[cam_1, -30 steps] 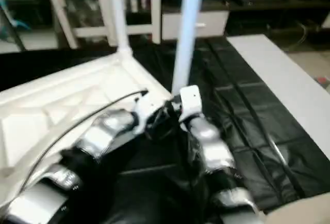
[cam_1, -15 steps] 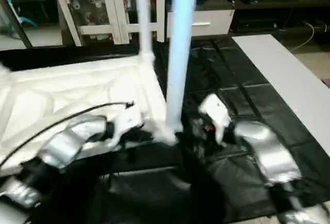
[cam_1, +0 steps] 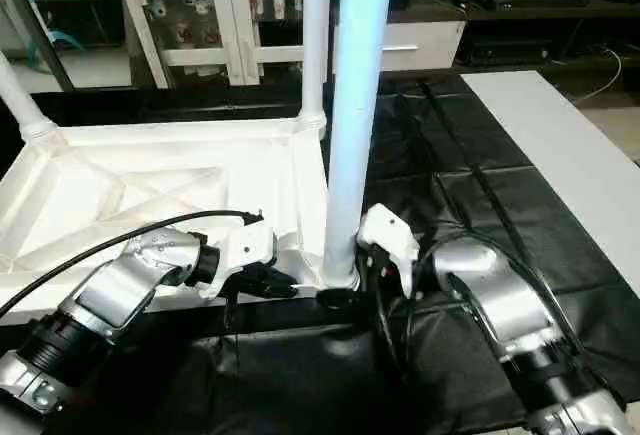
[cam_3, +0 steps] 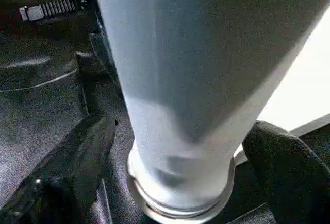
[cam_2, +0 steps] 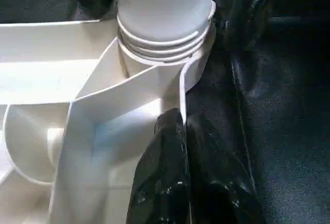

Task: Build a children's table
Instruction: Rotate leg to tighten

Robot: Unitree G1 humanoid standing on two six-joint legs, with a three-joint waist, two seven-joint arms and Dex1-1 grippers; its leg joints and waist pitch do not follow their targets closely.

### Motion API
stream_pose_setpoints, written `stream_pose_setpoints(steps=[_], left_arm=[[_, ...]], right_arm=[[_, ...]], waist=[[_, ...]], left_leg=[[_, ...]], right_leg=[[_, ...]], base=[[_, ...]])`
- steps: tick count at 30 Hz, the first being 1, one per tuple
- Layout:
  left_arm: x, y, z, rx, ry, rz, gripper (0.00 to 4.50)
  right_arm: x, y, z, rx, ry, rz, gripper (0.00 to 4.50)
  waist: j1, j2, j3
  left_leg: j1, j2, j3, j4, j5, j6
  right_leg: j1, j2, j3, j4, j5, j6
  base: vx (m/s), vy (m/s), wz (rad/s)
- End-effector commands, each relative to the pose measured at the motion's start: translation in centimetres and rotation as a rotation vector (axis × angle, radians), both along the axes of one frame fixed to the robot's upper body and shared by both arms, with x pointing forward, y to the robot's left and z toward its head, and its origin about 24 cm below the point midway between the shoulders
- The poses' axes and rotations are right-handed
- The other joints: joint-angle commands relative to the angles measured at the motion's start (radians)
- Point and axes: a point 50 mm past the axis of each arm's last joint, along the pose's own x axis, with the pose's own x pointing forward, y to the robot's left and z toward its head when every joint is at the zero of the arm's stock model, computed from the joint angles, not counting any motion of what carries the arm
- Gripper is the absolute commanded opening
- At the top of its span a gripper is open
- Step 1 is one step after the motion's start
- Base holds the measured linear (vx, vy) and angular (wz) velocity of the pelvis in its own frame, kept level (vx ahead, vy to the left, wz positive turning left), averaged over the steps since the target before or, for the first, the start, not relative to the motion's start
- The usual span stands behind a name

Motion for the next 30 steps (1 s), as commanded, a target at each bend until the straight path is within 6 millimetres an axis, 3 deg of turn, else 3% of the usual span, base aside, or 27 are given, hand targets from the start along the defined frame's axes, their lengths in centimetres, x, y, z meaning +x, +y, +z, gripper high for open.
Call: stream_pose_setpoints(steps=[1,14,19,30], left_arm=[[-0.76,-0.64,-0.61,0.016,0.028,-0.043,0.00],[-0.93,-0.57,-0.74,0.022,0.035,-0.045,0.00],[-0.98,-0.56,-0.75,0.022,0.038,-0.043,0.00],[-1.02,-0.53,-0.92,0.025,0.044,-0.029,0.00]], right_arm=[[0.44,0.12,0.35,-0.005,-0.012,0.006,4.02],[0.12,0.08,0.24,0.000,0.029,0.054,2.93],[-0.10,-0.05,0.10,-0.006,0.046,0.066,2.54],[-0.42,-0.09,-0.35,-0.012,0.072,0.078,2.40]], waist=[[-0.003,-0.009,-0.060],[-0.002,-0.008,-0.062],[-0.001,-0.008,-0.061],[-0.002,-0.011,-0.061]], left_leg=[[0.020,0.040,-0.009,-0.068,-0.140,0.073],[0.019,0.039,-0.009,-0.063,-0.122,0.086],[0.020,0.039,-0.009,-0.064,-0.149,0.077],[0.020,0.038,-0.009,-0.063,-0.146,0.076]], right_leg=[[0.045,-0.046,0.040,-0.051,-0.051,-0.273],[0.047,-0.045,0.038,-0.047,-0.027,-0.281],[0.046,-0.046,0.039,-0.049,-0.060,-0.277],[0.045,-0.045,0.039,-0.049,-0.074,-0.270]], base=[[0.000,0.000,0.00],[0.000,0.000,0.00],[0.000,0.000,0.00],[0.000,0.000,0.00]])
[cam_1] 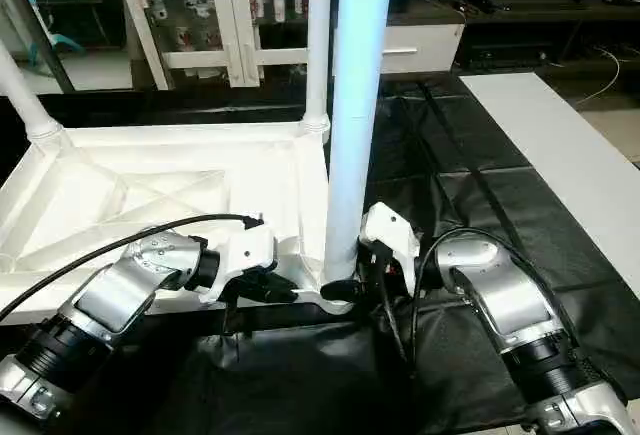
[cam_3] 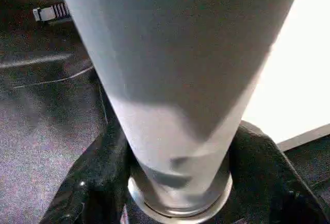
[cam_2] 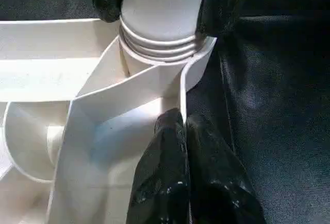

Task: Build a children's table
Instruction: Rotate leg to tighten

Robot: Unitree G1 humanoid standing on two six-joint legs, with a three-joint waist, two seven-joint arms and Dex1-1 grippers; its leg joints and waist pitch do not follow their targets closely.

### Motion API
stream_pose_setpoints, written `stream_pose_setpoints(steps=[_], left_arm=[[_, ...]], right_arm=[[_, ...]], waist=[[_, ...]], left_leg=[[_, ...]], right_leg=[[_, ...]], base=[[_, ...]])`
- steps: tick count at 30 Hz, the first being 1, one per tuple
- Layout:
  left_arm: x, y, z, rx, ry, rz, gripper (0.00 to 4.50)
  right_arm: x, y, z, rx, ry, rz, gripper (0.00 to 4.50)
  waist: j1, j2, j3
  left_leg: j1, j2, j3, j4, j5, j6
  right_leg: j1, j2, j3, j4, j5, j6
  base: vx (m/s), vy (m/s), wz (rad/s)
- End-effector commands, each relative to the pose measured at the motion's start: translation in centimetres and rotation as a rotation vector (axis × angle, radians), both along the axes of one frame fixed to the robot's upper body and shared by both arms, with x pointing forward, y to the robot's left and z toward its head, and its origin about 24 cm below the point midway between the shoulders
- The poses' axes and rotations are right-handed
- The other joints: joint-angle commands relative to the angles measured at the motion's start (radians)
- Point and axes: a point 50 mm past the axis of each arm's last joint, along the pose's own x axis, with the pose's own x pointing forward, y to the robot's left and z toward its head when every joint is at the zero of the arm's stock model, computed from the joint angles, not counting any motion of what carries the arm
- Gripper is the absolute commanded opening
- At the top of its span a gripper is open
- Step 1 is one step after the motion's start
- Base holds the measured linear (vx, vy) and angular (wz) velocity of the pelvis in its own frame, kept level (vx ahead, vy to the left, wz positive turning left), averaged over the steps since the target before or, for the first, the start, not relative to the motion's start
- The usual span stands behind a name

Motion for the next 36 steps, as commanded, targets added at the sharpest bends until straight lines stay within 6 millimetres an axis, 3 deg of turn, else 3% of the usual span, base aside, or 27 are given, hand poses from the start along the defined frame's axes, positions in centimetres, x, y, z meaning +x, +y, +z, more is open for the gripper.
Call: stream_pose_setpoints(steps=[1,15,18,20,22,27,34,35,36], left_arm=[[-0.6,-0.5,-0.8,0.026,0.031,-0.026,0.00],[-0.1,-0.5,-0.9,0.034,0.001,0.021,0.00],[0.3,-0.6,-1.0,0.035,-0.013,0.048,0.00],[0.3,-0.6,-1.0,0.035,-0.011,0.044,0.00],[0.2,-0.6,-1.0,0.035,-0.010,0.043,0.00],[0.3,-0.5,-1.0,0.037,-0.011,0.043,0.00],[0.3,-0.4,-1.0,0.039,-0.016,0.048,0.00],[0.4,-0.4,-1.0,0.040,-0.020,0.051,0.00],[0.4,-0.4,-1.0,0.040,-0.022,0.053,0.00]], right_arm=[[-0.5,0.2,-0.5,-0.017,0.034,0.033,2.39],[-0.6,0.2,-0.7,-0.026,0.025,0.025,2.35],[-0.6,0.3,-1.1,-0.030,0.025,0.012,2.34],[-0.7,0.4,-1.1,-0.027,0.030,0.016,2.24],[-0.7,0.4,-1.1,-0.024,0.030,0.014,2.18],[-0.5,0.5,-1.0,-0.021,0.024,0.010,2.08],[-0.6,0.4,-0.9,-0.023,0.010,0.017,2.05],[-0.5,0.4,-0.9,-0.029,-0.010,0.006,2.39],[-0.3,0.4,-0.8,-0.015,-0.006,-0.011,2.39]], waist=[[-0.002,-0.011,-0.061],[-0.002,-0.011,-0.059],[-0.003,-0.012,-0.051],[-0.006,-0.013,-0.048],[-0.006,-0.012,-0.048],[-0.010,-0.010,-0.050],[-0.010,-0.013,-0.050],[-0.010,-0.012,-0.049],[-0.011,-0.013,-0.049]], left_leg=[[0.019,0.038,-0.009,-0.068,-0.147,0.075],[0.020,0.038,-0.009,-0.069,-0.160,0.071],[0.023,0.037,-0.009,-0.075,-0.226,0.050],[0.029,0.037,-0.012,-0.080,-0.293,0.024],[0.031,0.038,-0.013,-0.081,-0.302,0.017],[0.026,0.037,-0.015,-0.082,-0.287,0.021],[0.026,0.038,-0.015,-0.083,-0.295,0.022],[0.026,0.038,-0.015,-0.083,-0.295,0.022],[0.025,0.037,-0.014,-0.083,-0.298,0.021]], right_leg=[[0.045,-0.045,0.039,-0.055,-0.073,-0.271],[0.045,-0.045,0.039,-0.058,-0.091,-0.268],[0.043,-0.046,0.039,-0.069,-0.189,-0.250],[0.041,-0.047,0.040,-0.079,-0.296,-0.220],[0.037,-0.047,0.041,-0.081,-0.313,-0.210],[0.039,-0.045,0.041,-0.078,-0.269,-0.214],[0.037,-0.046,0.042,-0.080,-0.282,-0.212],[0.037,-0.046,0.042,-0.080,-0.285,-0.211],[0.037,-0.046,0.042,-0.081,-0.293,-0.208]], base=[[0.000,0.000,0.00],[0.000,0.000,0.00],[0.000,0.000,0.00],[0.000,0.000,0.00],[0.000,0.000,0.00],[0.000,0.000,0.00],[0.000,0.000,0.00],[0.000,0.000,0.00],[0.000,0.000,0.00]])
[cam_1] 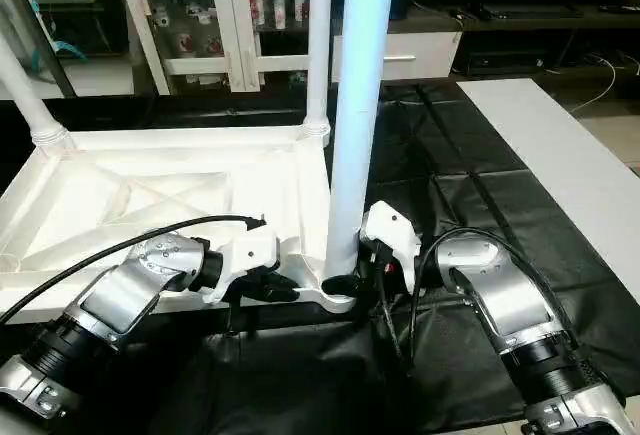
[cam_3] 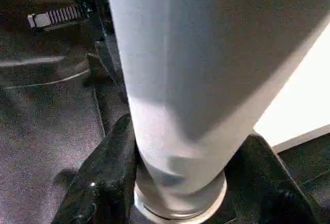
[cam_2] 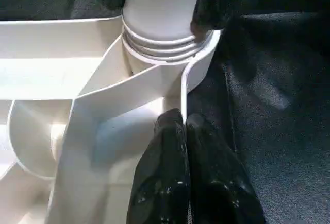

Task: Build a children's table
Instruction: Rotate leg to tighten

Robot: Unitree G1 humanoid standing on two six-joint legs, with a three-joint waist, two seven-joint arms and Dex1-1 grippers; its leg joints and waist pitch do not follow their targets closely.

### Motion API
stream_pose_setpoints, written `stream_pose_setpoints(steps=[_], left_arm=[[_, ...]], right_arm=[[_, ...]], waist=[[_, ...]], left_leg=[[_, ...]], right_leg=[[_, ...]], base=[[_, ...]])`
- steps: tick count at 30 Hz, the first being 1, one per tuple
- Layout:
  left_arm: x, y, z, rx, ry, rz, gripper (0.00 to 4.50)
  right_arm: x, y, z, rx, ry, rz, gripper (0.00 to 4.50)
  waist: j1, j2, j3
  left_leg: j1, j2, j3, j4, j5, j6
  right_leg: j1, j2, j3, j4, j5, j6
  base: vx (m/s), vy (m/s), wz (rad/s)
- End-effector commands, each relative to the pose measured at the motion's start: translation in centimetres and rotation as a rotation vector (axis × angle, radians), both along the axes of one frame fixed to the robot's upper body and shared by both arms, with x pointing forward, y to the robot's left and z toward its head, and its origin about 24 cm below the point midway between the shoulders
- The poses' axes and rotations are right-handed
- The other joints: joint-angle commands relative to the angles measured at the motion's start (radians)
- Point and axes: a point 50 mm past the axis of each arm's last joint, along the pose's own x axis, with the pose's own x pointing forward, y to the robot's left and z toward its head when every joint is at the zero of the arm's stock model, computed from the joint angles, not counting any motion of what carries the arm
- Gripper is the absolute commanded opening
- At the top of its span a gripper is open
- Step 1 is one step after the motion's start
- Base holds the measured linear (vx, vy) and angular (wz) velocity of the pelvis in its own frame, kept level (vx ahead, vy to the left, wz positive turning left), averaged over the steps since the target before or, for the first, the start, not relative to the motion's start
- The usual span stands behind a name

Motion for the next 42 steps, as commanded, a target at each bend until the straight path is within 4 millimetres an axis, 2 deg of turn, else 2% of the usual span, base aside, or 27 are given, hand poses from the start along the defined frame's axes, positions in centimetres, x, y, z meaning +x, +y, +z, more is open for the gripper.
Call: stream_pose_setpoints(steps=[1,6,8,13,19,28,29,32,35,42], left_arm=[[0.2,0.0,-0.6,0.035,-0.007,0.026,0.00],[0.2,0.0,-0.6,0.035,-0.005,0.026,0.00],[0.2,0.0,-0.6,0.036,-0.004,0.025,0.00],[0.3,0.0,-0.5,0.037,-0.004,0.023,0.00],[0.3,0.1,-0.5,0.039,-0.003,0.021,0.00],[0.3,0.1,-0.5,0.040,-0.002,0.021,0.00],[0.3,0.1,-0.5,0.040,-0.002,0.021,0.00],[0.3,0.2,-0.5,0.042,-0.002,0.022,0.00],[0.2,0.2,-0.5,0.042,-0.001,0.022,0.00],[0.2,0.3,-0.6,0.044,-0.001,0.022,0.00]], right_arm=[[-0.2,0.4,-0.8,0.011,0.039,-0.013,2.74],[-0.3,0.6,-0.6,0.028,0.064,-0.005,2.99],[-0.5,0.6,-0.6,0.026,0.063,0.003,3.28],[-0.7,0.5,-0.9,0.008,0.061,0.014,3.64],[-0.6,0.1,-1.4,-0.051,0.040,0.000,3.64],[-0.5,0.2,-1.7,-0.050,0.041,-0.006,3.64],[-0.5,0.3,-1.6,-0.044,0.042,-0.009,3.39],[-0.5,0.4,-1.6,-0.036,0.043,-0.006,3.25],[-0.5,0.5,-1.6,-0.030,0.047,0.000,2.90],[-0.6,0.5,-1.7,-0.025,0.053,0.007,2.63]], waist=[[-0.006,-0.011,-0.048],[-0.009,-0.008,-0.046],[-0.009,-0.008,-0.046],[-0.009,-0.008,-0.045],[-0.009,-0.007,-0.043],[-0.010,-0.007,-0.042],[-0.010,-0.007,-0.042],[-0.010,-0.007,-0.042],[-0.010,-0.007,-0.042],[-0.010,-0.007,-0.041]], left_leg=[[0.013,0.038,-0.015,-0.083,-0.298,0.023],[0.014,0.039,-0.017,-0.086,-0.324,0.016],[0.014,0.040,-0.018,-0.087,-0.328,0.013],[0.013,0.039,-0.017,-0.088,-0.334,0.010],[0.014,0.039,-0.018,-0.090,-0.353,0.004],[0.014,0.040,-0.019,-0.091,-0.366,0.005],[0.014,0.039,-0.019,-0.091,-0.370,0.004],[0.015,0.040,-0.020,-0.093,-0.374,0.001],[0.013,0.040,-0.019,-0.093,-0.371,0.002],[0.014,0.040,-0.019,-0.094,-0.375,0.002]], right_leg=[[0.025,-0.046,0.039,-0.081,-0.295,-0.208],[0.022,-0.046,0.038,-0.085,-0.334,-0.197],[0.021,-0.046,0.039,-0.085,-0.331,-0.196],[0.020,-0.045,0.039,-0.085,-0.324,-0.197],[0.017,-0.046,0.040,-0.090,-0.356,-0.188],[0.016,-0.047,0.040,-0.091,-0.368,-0.185],[0.016,-0.047,0.040,-0.092,-0.370,-0.184],[0.015,-0.047,0.040,-0.092,-0.369,-0.184],[0.016,-0.047,0.040,-0.091,-0.358,-0.186],[0.015,-0.048,0.041,-0.093,-0.371,-0.185]], base=[[0.000,0.000,0.00],[0.000,0.000,0.00],[0.000,0.000,0.00],[0.000,0.000,0.00],[0.000,0.000,0.00],[0.000,0.000,0.00],[0.000,0.000,0.00],[0.000,0.000,0.00],[0.000,0.000,0.00],[0.000,0.000,0.00]])
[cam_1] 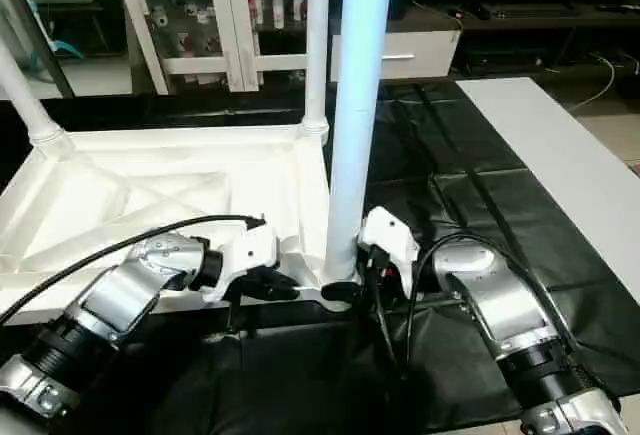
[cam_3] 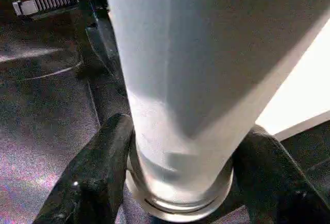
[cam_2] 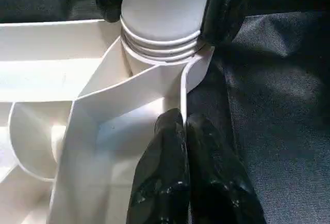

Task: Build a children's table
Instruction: Rotate leg to tighten

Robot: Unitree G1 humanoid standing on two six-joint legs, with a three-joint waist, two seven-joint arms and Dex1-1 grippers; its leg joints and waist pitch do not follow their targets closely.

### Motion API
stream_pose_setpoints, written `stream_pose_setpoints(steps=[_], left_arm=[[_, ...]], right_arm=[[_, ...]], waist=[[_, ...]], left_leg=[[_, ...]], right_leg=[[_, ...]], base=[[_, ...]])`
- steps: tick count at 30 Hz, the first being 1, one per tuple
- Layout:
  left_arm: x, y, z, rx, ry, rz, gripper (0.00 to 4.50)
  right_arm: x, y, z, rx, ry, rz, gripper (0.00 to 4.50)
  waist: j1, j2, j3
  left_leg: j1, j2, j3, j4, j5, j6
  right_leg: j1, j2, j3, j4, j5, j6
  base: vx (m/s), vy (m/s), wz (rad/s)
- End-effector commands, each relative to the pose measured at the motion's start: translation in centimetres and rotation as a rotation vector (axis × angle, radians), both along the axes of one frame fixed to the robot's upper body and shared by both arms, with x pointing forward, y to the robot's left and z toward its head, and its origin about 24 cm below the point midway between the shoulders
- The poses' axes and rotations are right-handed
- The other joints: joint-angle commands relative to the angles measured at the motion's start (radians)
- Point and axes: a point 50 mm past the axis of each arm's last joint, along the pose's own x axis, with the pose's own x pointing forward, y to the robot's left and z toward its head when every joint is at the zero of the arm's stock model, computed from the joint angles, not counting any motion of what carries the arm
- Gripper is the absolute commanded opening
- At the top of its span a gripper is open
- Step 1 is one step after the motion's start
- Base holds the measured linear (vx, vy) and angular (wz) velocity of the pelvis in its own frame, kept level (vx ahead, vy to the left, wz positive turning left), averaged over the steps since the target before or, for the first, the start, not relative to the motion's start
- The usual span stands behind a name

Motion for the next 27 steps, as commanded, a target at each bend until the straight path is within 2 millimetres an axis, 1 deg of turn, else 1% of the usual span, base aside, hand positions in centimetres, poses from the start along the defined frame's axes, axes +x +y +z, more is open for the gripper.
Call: stream_pose_setpoints(steps=[1,2,3,9,12,14,15,16,17,18,19,20,21,22,23,24,25,26,27], left_arm=[[0.1,0.0,-0.6,0.038,0.007,0.019,0.00],[0.1,0.0,-0.6,0.038,0.007,0.019,0.00],[0.1,0.0,-0.6,0.038,0.007,0.019,0.00],[0.0,0.0,-0.6,0.038,0.011,0.017,0.00],[0.1,0.0,-0.7,0.036,0.008,0.028,0.00],[0.3,-0.1,-0.7,0.034,0.006,0.046,0.00],[0.5,-0.3,-0.8,0.028,0.004,0.072,0.00],[0.7,-0.5,-0.9,0.023,0.001,0.094,0.00],[1.5,-1.1,-1.1,0.010,-0.009,0.163,0.00],[1.9,-1.5,-1.2,0.004,-0.017,0.202,0.00],[2.2,-1.8,-1.3,0.001,-0.022,0.229,0.00],[2.4,-2.0,-1.3,0.001,-0.025,0.248,0.00],[2.9,-2.4,-1.3,0.002,-0.039,0.283,0.00],[3.4,-2.9,-1.3,0.003,-0.047,0.337,0.00],[3.4,-2.9,-1.3,0.003,-0.047,0.337,0.00],[4.2,-3.6,-1.3,0.009,-0.066,0.403,0.00],[4.5,-3.8,-1.3,0.013,-0.084,0.437,0.00],[5.0,-4.2,-1.3,0.026,-0.120,0.478,0.00],[5.3,-4.4,-1.2,0.035,-0.146,0.497,0.00]], right_arm=[[-0.5,0.5,-0.8,-0.012,0.043,0.036,2.63],[-0.5,0.5,-0.8,-0.011,0.045,0.037,2.62],[-0.5,0.5,-0.8,-0.011,0.045,0.037,2.62],[-0.7,0.5,-1.0,-0.010,0.054,0.041,2.61],[-0.4,0.7,-1.2,-0.005,0.028,-0.002,2.61],[0.4,0.8,-1.5,-0.004,-0.010,-0.088,2.61],[1.1,0.9,-2.0,0.001,-0.034,-0.189,2.61],[1.6,1.0,-2.3,0.003,-0.046,-0.257,2.61],[2.2,1.4,-3.2,0.003,-0.040,-0.388,2.61],[2.4,1.7,-3.7,-0.002,-0.042,-0.450,2.61],[2.5,1.9,-4.0,-0.006,-0.043,-0.491,2.58],[2.7,2.1,-4.2,-0.009,-0.044,-0.522,2.58],[3.0,2.3,-4.5,-0.013,-0.047,-0.587,2.57],[3.4,2.5,-4.8,-0.024,-0.057,-0.669,2.57],[3.4,2.5,-4.8,-0.024,-0.057,-0.669,2.57],[4.1,2.9,-5.2,-0.045,-0.070,-0.782,2.56],[4.4,3.0,-5.4,-0.055,-0.072,-0.836,2.56],[4.8,3.2,-5.6,-0.073,-0.078,-0.912,2.56],[4.9,3.4,-5.7,-0.085,-0.080,-0.954,2.56]], waist=[[-0.007,-0.006,-0.041],[-0.007,-0.004,-0.040],[-0.008,-0.005,-0.040],[-0.008,-0.004,-0.040],[-0.008,-0.005,-0.039],[-0.012,-0.006,-0.038],[-0.015,-0.004,-0.037],[-0.022,-0.009,-0.035],[-0.030,-0.007,-0.032],[-0.038,-0.004,-0.032],[-0.049,-0.006,-0.032],[-0.057,-0.004,-0.031],[-0.063,-0.001,-0.032],[-0.072,0.008,-0.032],[-0.072,0.008,-0.032],[-0.078,0.006,-0.033],[-0.081,0.010,-0.032],[-0.088,0.009,-0.030],[-0.088,0.009,-0.030]], left_leg=[[0.015,0.041,-0.019,-0.091,-0.376,0.001],[0.015,0.041,-0.020,-0.091,-0.380,0.000],[0.015,0.041,-0.019,-0.091,-0.381,-0.001],[0.015,0.041,-0.020,-0.093,-0.391,-0.004],[0.014,0.041,-0.021,-0.093,-0.398,-0.005],[0.013,0.040,-0.021,-0.094,-0.405,-0.008],[0.014,0.038,-0.022,-0.093,-0.417,-0.014],[0.014,0.035,-0.022,-0.092,-0.430,-0.022],[0.015,0.031,-0.027,-0.093,-0.450,-0.037],[0.016,0.030,-0.030,-0.093,-0.468,-0.044],[0.014,0.029,-0.037,-0.094,-0.494,-0.051],[0.014,0.029,-0.043,-0.096,-0.514,-0.050],[0.013,0.029,-0.047,-0.098,-0.534,-0.046],[0.015,0.026,-0.047,-0.097,-0.552,-0.046],[0.015,0.026,-0.047,-0.097,-0.552,-0.046],[0.014,0.027,-0.052,-0.100,-0.567,-0.051],[0.018,0.024,-0.053,-0.100,-0.584,-0.054],[0.027,0.021,-0.053,-0.099,-0.615,-0.048],[0.027,0.021,-0.053,-0.099,-0.615,-0.048]], right_leg=[[0.017,-0.048,0.040,-0.091,-0.373,-0.187],[0.016,-0.047,0.040,-0.092,-0.375,-0.186],[0.016,-0.047,0.040,-0.092,-0.374,-0.185],[0.015,-0.048,0.040,-0.093,-0.376,-0.185],[0.014,-0.048,0.040,-0.095,-0.391,-0.180],[0.012,-0.049,0.040,-0.096,-0.410,-0.175],[0.009,-0.050,0.038,-0.099,-0.439,-0.168],[0.004,-0.049,0.037,-0.103,-0.473,-0.158],[0.004,-0.048,0.031,-0.106,-0.521,-0.141],[0.002,-0.048,0.029,-0.108,-0.544,-0.132],[0.006,-0.049,0.022,-0.112,-0.582,-0.109],[0.007,-0.051,0.018,-0.118,-0.599,-0.094],[0.008,-0.052,0.016,-0.121,-0.605,-0.085],[0.001,-0.051,0.015,-0.123,-0.593,-0.093],[0.001,-0.051,0.015,-0.123,-0.593,-0.093],[0.007,-0.049,0.008,-0.125,-0.576,-0.092],[0.003,-0.048,0.006,-0.130,-0.568,-0.091],[-0.004,-0.045,0.002,-0.138,-0.576,-0.091],[-0.004,-0.045,0.002,-0.138,-0.576,-0.091]], base=[[0.000,0.000,0.00],[0.000,0.000,0.00],[0.000,0.000,0.00],[0.000,0.000,0.00],[0.000,0.000,0.00],[0.000,0.000,0.00],[0.000,0.000,0.00],[0.000,0.000,0.00],[0.000,0.000,0.00],[0.000,0.000,0.00],[-0.052,0.012,-0.10],[0.000,0.000,0.00],[0.000,0.000,0.00],[0.000,0.000,0.00],[0.000,0.000,0.00],[0.000,0.000,0.00],[0.000,0.000,0.00],[0.000,0.000,0.00],[0.000,0.000,0.00]])
